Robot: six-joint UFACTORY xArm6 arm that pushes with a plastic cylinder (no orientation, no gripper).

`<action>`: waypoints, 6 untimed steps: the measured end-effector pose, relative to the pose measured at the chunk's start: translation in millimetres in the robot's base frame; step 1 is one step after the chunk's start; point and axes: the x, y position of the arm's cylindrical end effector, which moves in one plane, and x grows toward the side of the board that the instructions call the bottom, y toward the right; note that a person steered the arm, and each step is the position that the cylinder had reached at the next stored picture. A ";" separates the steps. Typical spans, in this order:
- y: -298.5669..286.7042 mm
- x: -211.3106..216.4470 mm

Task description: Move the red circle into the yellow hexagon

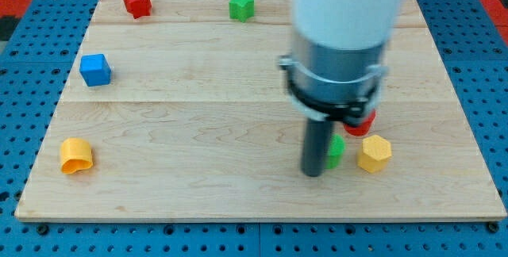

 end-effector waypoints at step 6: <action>153.7 -26.6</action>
